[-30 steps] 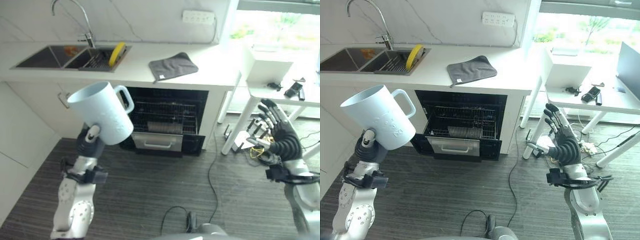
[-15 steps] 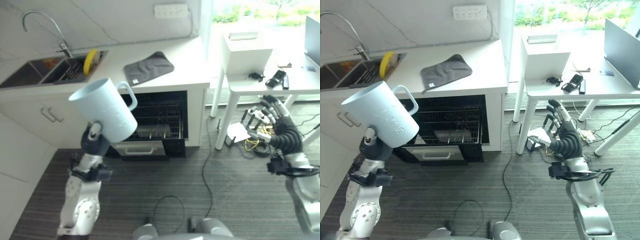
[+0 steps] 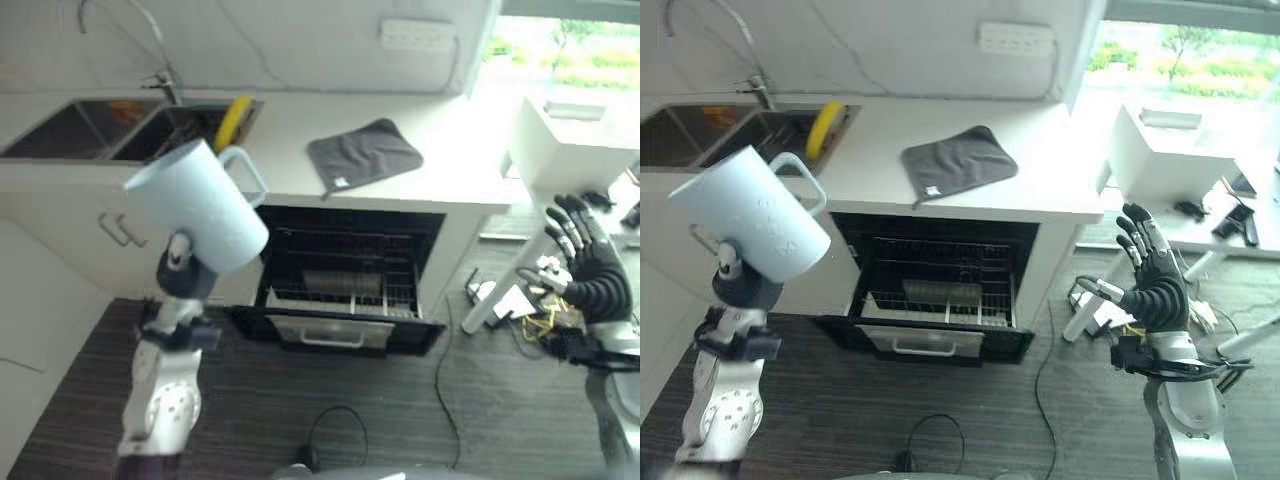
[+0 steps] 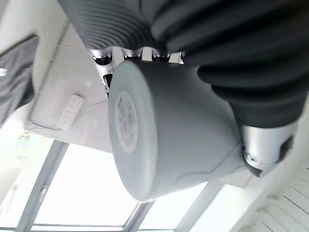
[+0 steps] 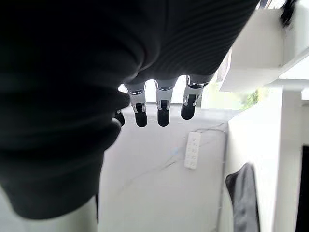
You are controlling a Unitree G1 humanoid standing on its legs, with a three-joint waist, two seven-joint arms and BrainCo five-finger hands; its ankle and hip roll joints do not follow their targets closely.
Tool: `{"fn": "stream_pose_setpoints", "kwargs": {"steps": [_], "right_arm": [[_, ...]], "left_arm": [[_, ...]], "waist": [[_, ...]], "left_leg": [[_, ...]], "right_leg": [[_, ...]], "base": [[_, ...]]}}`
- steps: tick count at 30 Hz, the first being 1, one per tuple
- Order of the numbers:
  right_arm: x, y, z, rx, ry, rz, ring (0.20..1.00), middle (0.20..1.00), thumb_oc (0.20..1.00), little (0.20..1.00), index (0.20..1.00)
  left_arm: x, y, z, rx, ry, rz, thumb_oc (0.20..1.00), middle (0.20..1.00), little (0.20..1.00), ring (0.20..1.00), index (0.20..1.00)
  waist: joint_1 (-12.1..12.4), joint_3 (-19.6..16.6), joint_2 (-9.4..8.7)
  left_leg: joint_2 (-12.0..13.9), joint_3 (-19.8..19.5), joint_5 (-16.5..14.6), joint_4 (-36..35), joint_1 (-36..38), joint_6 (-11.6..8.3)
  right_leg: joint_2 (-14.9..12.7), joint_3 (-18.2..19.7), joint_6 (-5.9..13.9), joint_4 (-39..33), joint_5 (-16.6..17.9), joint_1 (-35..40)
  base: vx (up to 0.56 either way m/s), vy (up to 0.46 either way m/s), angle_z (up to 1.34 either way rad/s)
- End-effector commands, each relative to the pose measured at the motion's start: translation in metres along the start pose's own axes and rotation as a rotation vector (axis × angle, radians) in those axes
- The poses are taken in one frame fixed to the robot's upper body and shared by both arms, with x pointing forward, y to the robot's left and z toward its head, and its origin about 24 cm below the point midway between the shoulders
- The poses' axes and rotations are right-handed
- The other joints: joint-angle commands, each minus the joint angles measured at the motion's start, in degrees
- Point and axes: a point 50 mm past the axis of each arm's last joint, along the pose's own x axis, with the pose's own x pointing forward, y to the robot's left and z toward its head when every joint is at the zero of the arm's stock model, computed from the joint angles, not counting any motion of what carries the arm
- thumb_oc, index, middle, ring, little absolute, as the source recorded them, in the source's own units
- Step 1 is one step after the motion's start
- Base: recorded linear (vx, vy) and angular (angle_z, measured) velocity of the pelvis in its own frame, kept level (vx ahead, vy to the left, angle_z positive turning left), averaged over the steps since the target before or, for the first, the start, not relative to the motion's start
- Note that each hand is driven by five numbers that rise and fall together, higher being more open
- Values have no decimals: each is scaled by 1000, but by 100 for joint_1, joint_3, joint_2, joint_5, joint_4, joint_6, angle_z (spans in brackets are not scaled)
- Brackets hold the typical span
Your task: Place the dishes in the dishwasher.
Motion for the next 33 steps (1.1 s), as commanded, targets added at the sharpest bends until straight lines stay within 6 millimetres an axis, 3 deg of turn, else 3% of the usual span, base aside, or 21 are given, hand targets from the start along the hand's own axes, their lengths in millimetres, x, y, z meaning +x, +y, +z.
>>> {"fn": "stream_pose_setpoints", "kwargs": {"steps": [1,5,9,15,19,25,27,28,31,32,33], "right_arm": [[9,1,9,-46,-74,9,1000,1000,1000,1000,1000],[10,5,7,-27,-79,34,1000,1000,1000,1000,1000],[9,2,8,-24,-86,42,1000,1000,1000,1000,1000],[5,3,8,-9,-91,44,1000,1000,1000,1000,1000],[6,6,6,-2,-85,33,1000,1000,1000,1000,1000],[10,10,6,4,-66,36,1000,1000,1000,1000,1000],[10,8,5,2,-56,42,1000,1000,1000,1000,1000],[10,6,6,-8,-54,46,1000,1000,1000,1000,1000],[12,5,7,-35,-61,61,1000,1000,1000,1000,1000],[12,5,6,-42,-62,61,1000,1000,1000,1000,1000],[15,4,6,-45,-61,56,1000,1000,1000,1000,1000]], "left_arm": [[3,-10,22,59,-49,-71,200,200,200,200,200],[3,-12,23,87,-50,-70,200,200,200,200,200],[5,-12,24,78,-58,-74,200,200,200,200,200],[-1,-12,23,85,-58,-80,200,200,200,200,200],[0,-13,25,82,-63,-87,200,200,200,200,200],[-2,-14,23,22,-46,-62,200,200,200,200,200],[-4,-13,23,7,-46,-55,200,200,200,200,200],[-5,-14,22,3,-49,-60,200,200,200,200,200],[-7,-17,20,-10,-58,-67,200,200,200,200,200],[-8,-17,19,-13,-59,-67,200,200,200,200,200],[-8,-17,19,-21,-59,-70,200,200,200,200,200]], "waist": [[80,-112,60],[187,-44,21],[180,-7,-32],[-33,61,-29],[-121,20,15],[-168,-87,105],[-197,-48,83],[-196,30,45],[-186,170,56],[-202,191,69],[-233,191,116]], "left_leg": [[299,-191,-165,17,-159,-295],[241,-71,-196,17,-151,-202],[168,-73,-231,17,-103,-216],[90,-13,-405,17,122,-200],[76,123,-532,17,247,-160],[177,251,-512,69,476,-300],[272,308,-648,620,354,-403],[365,276,-519,1451,115,-536],[491,12,-364,2653,-522,-652],[568,49,-378,2569,-580,-641],[707,195,-390,1899,-457,-629]], "right_leg": [[265,-28,58,-114,385,-121],[382,-271,-1,416,360,-366],[778,-276,-110,-283,41,-353],[934,-4,-75,-1146,578,-542],[997,88,-110,-1300,624,-531],[1175,215,-288,-1517,550,-296],[1161,278,-374,-1517,552,-252],[1125,331,-464,-1517,566,-220],[1132,423,-615,-1517,579,-166],[1135,417,-616,-1517,569,-144],[1128,395,-558,-1517,521,-114]], "base": [[76,254,-9],[42,148,7],[76,8,-45],[124,-112,-7],[129,-207,-1],[198,-271,1],[167,-282,0],[107,-238,3],[91,-130,22],[154,88,9],[175,181,-2]]}}
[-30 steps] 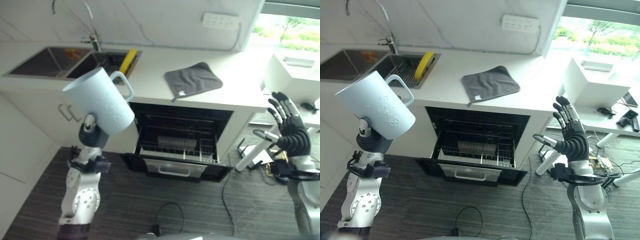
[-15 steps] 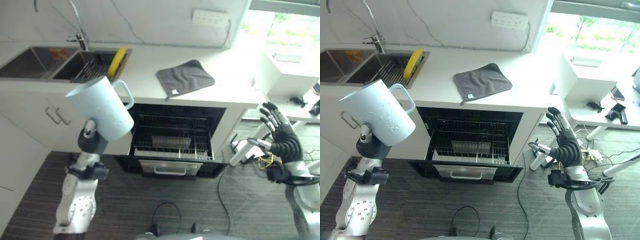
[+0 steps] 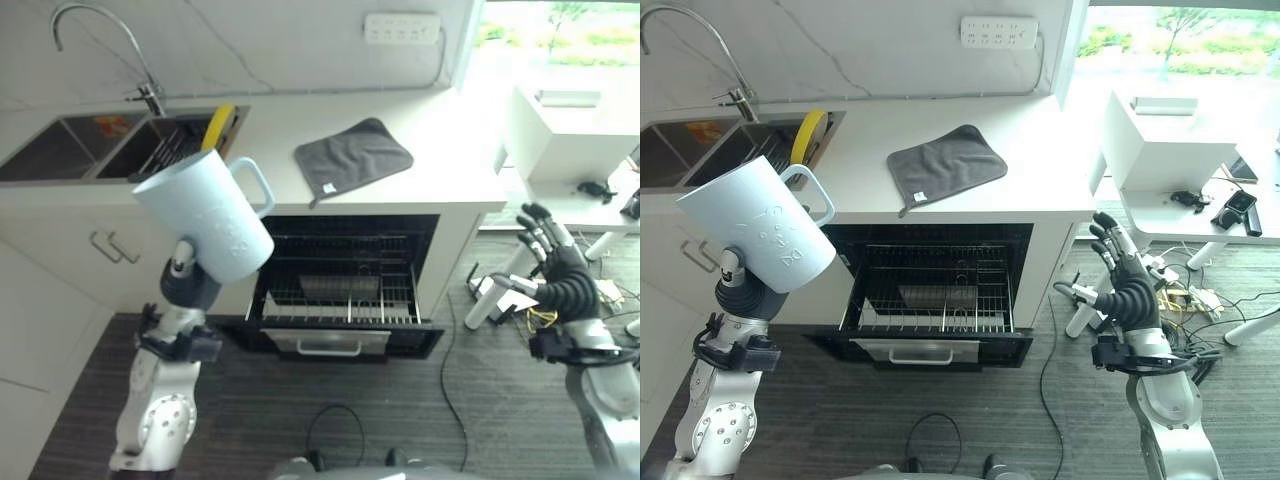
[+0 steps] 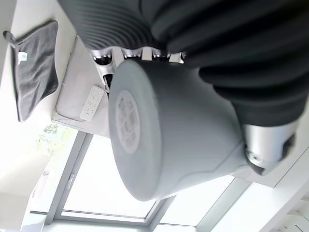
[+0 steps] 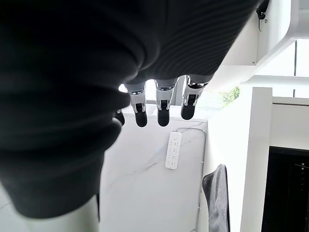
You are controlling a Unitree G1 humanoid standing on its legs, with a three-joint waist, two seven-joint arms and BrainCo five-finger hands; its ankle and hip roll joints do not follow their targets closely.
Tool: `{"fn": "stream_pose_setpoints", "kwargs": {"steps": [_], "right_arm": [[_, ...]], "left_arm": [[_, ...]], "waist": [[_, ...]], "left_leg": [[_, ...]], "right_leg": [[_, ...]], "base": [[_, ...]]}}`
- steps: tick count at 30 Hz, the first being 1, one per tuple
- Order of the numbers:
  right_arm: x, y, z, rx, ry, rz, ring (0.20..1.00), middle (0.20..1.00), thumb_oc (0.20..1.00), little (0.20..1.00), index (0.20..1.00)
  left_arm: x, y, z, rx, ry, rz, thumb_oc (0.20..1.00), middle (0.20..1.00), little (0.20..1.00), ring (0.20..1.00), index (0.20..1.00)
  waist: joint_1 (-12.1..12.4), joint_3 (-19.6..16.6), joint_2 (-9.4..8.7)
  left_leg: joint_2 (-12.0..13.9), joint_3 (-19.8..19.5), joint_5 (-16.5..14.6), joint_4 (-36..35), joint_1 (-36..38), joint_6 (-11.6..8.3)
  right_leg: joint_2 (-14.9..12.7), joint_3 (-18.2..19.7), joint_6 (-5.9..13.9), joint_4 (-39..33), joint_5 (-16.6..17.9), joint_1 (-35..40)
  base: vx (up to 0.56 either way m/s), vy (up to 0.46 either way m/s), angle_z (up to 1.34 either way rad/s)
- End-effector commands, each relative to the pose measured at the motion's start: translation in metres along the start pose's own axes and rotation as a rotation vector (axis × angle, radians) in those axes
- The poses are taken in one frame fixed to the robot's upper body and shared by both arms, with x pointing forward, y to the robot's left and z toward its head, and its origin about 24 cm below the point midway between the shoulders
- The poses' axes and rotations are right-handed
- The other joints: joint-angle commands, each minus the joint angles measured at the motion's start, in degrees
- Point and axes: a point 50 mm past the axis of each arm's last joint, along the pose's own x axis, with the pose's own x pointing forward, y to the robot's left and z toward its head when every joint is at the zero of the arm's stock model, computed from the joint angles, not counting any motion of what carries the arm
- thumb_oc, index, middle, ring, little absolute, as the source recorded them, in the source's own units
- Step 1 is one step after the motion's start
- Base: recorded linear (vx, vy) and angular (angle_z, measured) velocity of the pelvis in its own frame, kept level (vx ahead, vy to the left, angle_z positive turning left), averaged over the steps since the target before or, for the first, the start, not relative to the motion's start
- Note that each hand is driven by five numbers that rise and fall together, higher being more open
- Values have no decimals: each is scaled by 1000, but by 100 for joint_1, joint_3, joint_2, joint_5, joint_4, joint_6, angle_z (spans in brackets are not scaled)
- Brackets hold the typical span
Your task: Place the dishes in the dishwasher.
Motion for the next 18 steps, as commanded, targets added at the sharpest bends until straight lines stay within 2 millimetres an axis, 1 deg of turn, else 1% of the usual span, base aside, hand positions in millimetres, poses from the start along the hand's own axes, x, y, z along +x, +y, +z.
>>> {"fn": "stream_pose_setpoints", "kwargs": {"steps": [1,2,3,4,6,7,9,11,13,15,16,17,18], "right_arm": [[14,-6,20,-31,-118,5,1000,1000,1000,1000,1000],[13,-7,20,-33,-118,9,1000,1000,1000,1000,1000],[12,-8,21,-34,-119,21,1000,1000,1000,1000,1000],[11,-9,22,-39,-123,33,1000,1000,1000,1000,1000],[15,-11,24,-47,-133,31,1000,1000,1000,1000,1000],[17,-12,24,-41,-136,24,1000,1000,1000,1000,1000],[15,-12,25,-17,-139,25,1000,1000,1000,1000,1000],[11,-9,27,2,-142,22,1000,1000,1000,1000,1000],[9,-6,24,12,-129,6,1000,1000,1000,1000,1000],[9,-4,22,25,-123,2,1000,1000,1000,1000,1000],[8,-4,21,32,-118,3,1000,1000,1000,1000,1000],[6,-2,20,52,-113,15,1000,1000,1000,1000,1000],[6,0,19,61,-110,20,1000,1000,1000,1000,1000]], "left_arm": [[6,-8,24,27,-120,-84,200,200,200,200,200],[4,-7,25,30,-122,-83,200,200,200,200,200],[2,-6,25,29,-126,-79,200,200,200,200,200],[1,-5,24,24,-135,-78,200,200,200,200,200],[2,-4,21,18,-143,-83,200,200,200,200,200],[3,-5,20,28,-144,-90,200,200,200,200,200],[6,-6,21,27,-148,-102,200,200,200,200,200],[14,-10,24,53,-152,-143,200,200,200,200,200],[22,-14,25,76,-140,-173,200,200,200,200,200],[25,-15,25,96,-127,-180,200,200,200,200,200],[25,-15,25,114,-120,-186,200,200,200,200,200],[25,-15,25,197,-105,-189,200,200,200,200,200],[26,-16,25,218,-105,-187,200,200,200,200,200]], "waist": [[-159,-70,140],[-150,-84,214],[-138,-96,277],[-110,-86,310],[-47,-109,313],[-43,-145,314],[-18,-209,288],[-29,-275,220],[16,-301,134],[61,-317,75],[77,-311,52],[54,-269,13],[48,-260,3]], "left_leg": [[242,272,-112,-1492,948,6],[300,262,97,-2240,1029,-57],[339,192,433,-2849,1142,-138],[465,46,704,-2851,870,-290],[582,42,802,-2851,682,-357],[587,137,775,-2851,718,-327],[454,63,629,-2851,802,-231],[308,103,462,-2851,947,-126],[140,40,343,-2851,1007,32],[40,6,282,-2851,1003,147],[-8,-19,255,-2851,1003,213],[-85,-86,217,-2851,1026,310],[-92,-80,207,-2851,1038,301]], "right_leg": [[98,247,463,-171,370,-11],[90,224,531,-171,314,14],[93,202,580,-171,248,56],[96,158,586,-171,171,142],[58,91,580,-171,36,302],[-14,6,628,-171,17,371],[-138,-28,740,-171,18,458],[-309,-113,886,-97,66,493],[-445,-156,978,354,-56,382],[-497,-175,1022,752,-40,280],[-500,-153,1035,1076,10,179],[-396,106,1013,1653,99,-269],[-404,88,996,1564,101,-320]], "base": [[226,283,-15],[233,313,8],[265,376,3],[239,363,9],[223,417,-1],[217,439,-17],[176,378,-45],[166,389,-39],[148,356,2],[94,227,18],[82,217,15],[64,167,6],[43,91,-7]]}}
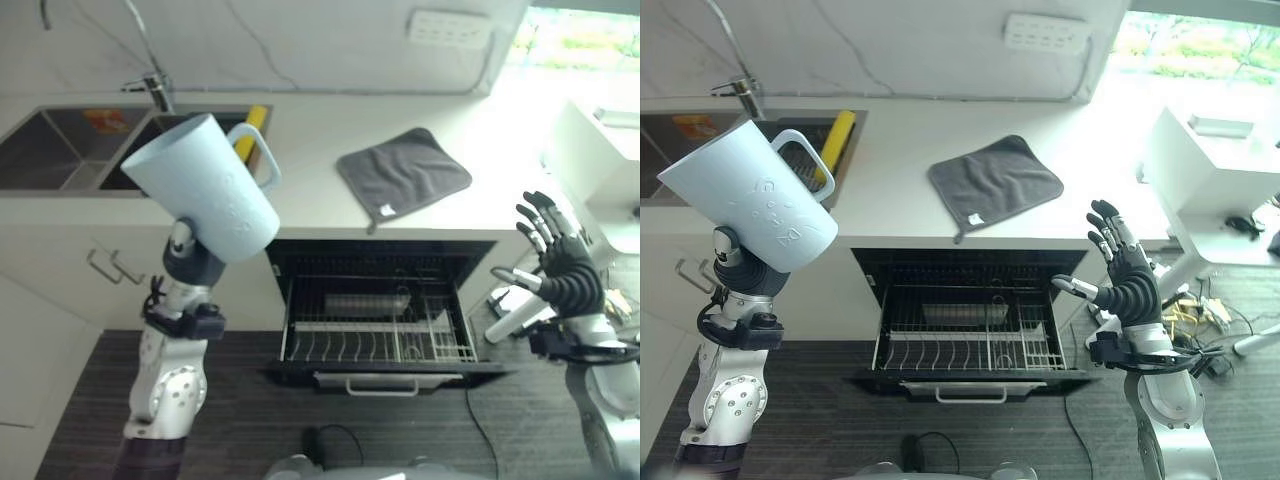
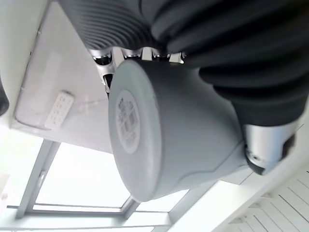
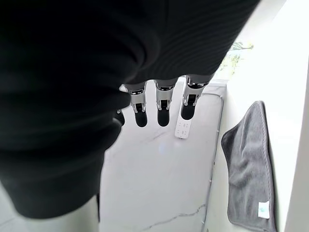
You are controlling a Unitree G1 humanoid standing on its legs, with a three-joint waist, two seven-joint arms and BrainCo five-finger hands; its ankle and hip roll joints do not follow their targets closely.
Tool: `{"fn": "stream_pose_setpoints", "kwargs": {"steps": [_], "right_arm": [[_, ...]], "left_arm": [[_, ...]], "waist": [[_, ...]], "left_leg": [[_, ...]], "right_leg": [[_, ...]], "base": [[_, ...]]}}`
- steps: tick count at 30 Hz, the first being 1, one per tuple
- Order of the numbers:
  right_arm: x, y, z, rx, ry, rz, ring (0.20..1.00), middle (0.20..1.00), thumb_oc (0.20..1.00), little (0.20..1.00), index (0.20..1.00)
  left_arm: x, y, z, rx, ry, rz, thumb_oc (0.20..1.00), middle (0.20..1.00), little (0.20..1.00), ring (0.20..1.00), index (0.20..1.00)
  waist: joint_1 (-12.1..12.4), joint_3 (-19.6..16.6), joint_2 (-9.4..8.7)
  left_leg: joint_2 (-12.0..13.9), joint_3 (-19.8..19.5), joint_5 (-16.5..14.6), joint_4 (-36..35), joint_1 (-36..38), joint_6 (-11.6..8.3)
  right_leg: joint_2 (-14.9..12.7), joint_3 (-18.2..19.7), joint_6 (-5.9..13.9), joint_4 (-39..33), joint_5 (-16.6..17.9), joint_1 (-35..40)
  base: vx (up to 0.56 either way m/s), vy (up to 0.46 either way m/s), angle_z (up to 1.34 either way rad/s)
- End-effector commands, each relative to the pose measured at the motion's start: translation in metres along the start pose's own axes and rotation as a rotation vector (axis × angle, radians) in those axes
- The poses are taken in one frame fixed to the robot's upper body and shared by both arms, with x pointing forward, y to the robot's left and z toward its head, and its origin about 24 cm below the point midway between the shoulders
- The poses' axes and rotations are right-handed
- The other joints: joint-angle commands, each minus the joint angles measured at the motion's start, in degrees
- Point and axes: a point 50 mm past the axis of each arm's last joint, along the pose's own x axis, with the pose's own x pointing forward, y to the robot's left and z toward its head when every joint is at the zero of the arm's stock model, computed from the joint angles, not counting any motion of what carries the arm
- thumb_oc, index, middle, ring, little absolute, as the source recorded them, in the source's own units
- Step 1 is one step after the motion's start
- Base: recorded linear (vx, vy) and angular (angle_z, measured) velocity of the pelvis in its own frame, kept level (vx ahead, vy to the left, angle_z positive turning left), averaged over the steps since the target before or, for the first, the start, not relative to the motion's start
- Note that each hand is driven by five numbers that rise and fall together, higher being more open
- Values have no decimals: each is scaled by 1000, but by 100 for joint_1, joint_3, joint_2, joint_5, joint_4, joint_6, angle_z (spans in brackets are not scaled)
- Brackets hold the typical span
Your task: Place the dishes in the dishwasher.
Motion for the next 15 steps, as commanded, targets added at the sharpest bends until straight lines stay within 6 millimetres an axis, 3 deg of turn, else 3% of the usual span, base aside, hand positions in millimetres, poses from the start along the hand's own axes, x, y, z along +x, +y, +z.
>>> {"fn": "stream_pose_setpoints", "kwargs": {"steps": [1,2,4,5,9,15], "right_arm": [[10,-2,8,25,-76,12,1000,1000,1000,1000,1000],[11,-1,8,31,-76,15,1000,1000,1000,1000,1000],[16,3,9,43,-93,41,1000,1000,1000,1000,1000],[18,4,9,43,-96,48,1000,1000,1000,1000,1000],[27,12,8,98,-52,98,1000,1000,1000,1000,1000],[31,23,0,203,29,183,1000,1000,1000,1000,1000]], "left_arm": [[1,-9,13,174,-14,-47,200,200,200,200,200],[4,-9,14,200,-19,-48,200,200,200,200,200],[10,-10,20,291,-36,-57,200,200,200,200,200],[9,-11,19,305,-31,-60,200,200,200,200,200],[9,-14,9,380,46,-26,200,200,200,200,200],[2,-2,-3,484,105,132,200,200,200,200,200]], "waist": [[-25,-296,74],[-10,-289,70],[-32,-201,65],[-38,-193,60],[29,-342,34],[10,-468,81]], "left_leg": [[386,-252,-102,29,-90,-552],[391,-249,-105,29,-101,-579],[429,-165,-225,29,-20,-634],[446,-139,-252,29,10,-629],[558,-38,-347,29,147,-658],[816,159,-259,29,273,-817]], "right_leg": [[620,-42,-162,-699,119,-61],[612,-122,-184,-987,76,-15],[380,-206,-99,-1789,646,-153],[371,-174,-89,-1899,701,-147],[441,-362,-40,-2232,663,8],[585,-438,-154,-2232,492,94]], "base": [[0,-40,8],[-10,-116,7],[-30,-202,-14],[-26,-208,-20],[41,-269,10],[47,-171,-8]]}}
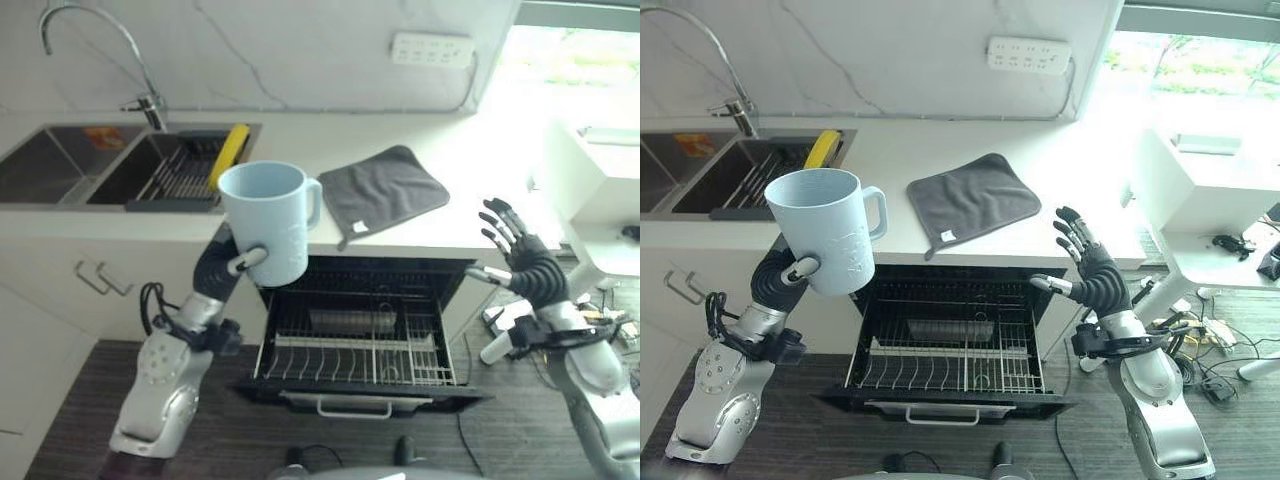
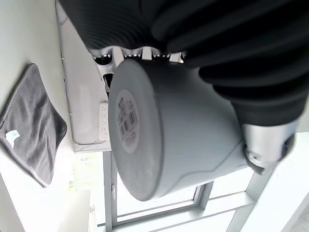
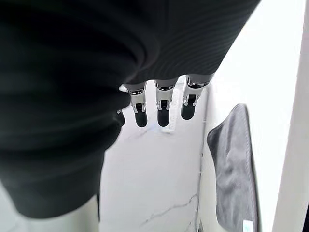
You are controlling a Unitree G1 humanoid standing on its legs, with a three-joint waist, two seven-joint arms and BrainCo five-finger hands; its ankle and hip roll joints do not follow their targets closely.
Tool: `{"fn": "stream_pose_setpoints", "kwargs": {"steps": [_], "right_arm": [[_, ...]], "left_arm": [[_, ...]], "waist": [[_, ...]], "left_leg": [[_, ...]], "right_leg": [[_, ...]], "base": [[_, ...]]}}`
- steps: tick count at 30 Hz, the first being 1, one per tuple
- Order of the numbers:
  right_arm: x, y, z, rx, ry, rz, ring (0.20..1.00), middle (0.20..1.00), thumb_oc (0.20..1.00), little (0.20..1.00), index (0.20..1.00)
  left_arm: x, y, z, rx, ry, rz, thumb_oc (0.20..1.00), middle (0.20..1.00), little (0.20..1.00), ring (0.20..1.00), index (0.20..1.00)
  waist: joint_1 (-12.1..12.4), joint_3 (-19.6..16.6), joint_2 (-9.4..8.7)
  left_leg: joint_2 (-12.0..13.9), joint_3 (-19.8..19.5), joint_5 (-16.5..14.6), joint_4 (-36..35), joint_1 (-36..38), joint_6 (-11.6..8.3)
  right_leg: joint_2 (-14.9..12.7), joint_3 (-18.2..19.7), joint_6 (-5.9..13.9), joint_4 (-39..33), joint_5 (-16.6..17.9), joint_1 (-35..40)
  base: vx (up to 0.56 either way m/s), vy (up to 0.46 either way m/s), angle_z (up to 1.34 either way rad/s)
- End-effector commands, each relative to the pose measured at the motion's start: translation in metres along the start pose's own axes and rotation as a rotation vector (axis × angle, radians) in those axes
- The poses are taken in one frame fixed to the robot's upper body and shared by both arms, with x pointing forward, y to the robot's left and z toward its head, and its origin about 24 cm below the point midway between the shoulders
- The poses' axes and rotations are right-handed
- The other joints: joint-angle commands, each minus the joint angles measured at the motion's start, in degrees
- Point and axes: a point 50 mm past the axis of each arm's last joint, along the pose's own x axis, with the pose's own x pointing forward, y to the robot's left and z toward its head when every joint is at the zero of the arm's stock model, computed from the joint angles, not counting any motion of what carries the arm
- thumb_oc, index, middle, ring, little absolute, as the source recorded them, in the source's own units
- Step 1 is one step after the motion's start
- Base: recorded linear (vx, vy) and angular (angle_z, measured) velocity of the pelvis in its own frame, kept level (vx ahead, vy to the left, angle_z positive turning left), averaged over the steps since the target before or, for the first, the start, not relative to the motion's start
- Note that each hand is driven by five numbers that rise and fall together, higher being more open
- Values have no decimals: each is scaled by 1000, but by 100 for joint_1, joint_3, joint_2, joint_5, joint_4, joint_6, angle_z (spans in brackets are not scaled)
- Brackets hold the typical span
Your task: Place the dishes in the dishwasher.
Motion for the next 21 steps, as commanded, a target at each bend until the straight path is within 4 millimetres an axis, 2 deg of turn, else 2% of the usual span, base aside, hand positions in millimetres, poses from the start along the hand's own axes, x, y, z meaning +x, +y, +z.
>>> {"fn": "stream_pose_setpoints", "kwargs": {"steps": [1,8,11,18,21], "right_arm": [[14,9,16,123,-98,64,1000,1000,1000,1000,1000],[34,28,22,213,-102,180,1000,1000,1000,1000,1000],[40,35,23,225,-110,205,1000,1000,1000,1000,1000],[49,47,27,271,-123,217,1000,1000,1000,1000,1000],[57,58,27,318,-108,211,1000,1000,1000,1000,1000]], "left_arm": [[12,10,14,141,-109,120,200,200,200,200,200],[29,5,-2,328,-97,236,200,200,200,200,200],[35,6,-8,355,-91,310,200,200,200,200,200],[42,9,-16,573,-135,479,200,200,200,200,200],[47,9,-23,674,-166,578,200,200,200,200,200]], "waist": [[-29,-94,-223],[-91,-178,-199],[-94,-205,-207],[-107,-280,-219],[-115,-317,-237]], "left_leg": [[-66,162,-288,36,74,3],[74,144,-253,36,135,-104],[82,124,-266,36,168,-112],[47,94,-328,36,246,-101],[29,95,-363,36,296,-91]], "right_leg": [[-302,-252,270,38,-295,251],[-198,-277,176,38,-380,339],[-191,-267,163,38,-390,373],[-187,-198,161,38,-405,437],[-202,-170,175,38,-398,465]], "base": [[49,-219,3],[4,-84,3],[2,-25,0],[0,0,0],[0,0,0]]}}
